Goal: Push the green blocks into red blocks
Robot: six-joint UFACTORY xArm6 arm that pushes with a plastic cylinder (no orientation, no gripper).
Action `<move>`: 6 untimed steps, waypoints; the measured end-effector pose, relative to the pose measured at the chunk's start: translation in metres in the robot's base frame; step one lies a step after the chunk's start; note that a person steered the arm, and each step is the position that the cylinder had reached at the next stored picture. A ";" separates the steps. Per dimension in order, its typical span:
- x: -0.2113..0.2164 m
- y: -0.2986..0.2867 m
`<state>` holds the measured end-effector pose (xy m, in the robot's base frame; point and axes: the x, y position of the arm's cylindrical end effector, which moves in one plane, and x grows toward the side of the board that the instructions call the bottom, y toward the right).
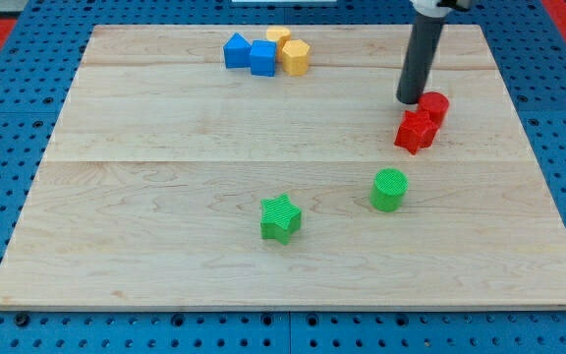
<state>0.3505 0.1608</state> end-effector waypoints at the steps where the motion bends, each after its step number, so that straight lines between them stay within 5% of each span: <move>1: -0.034 -0.084; 2: 0.000 -0.144; 4: 0.121 -0.174; 5: 0.116 -0.270; 6: 0.159 -0.269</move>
<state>0.5093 -0.1078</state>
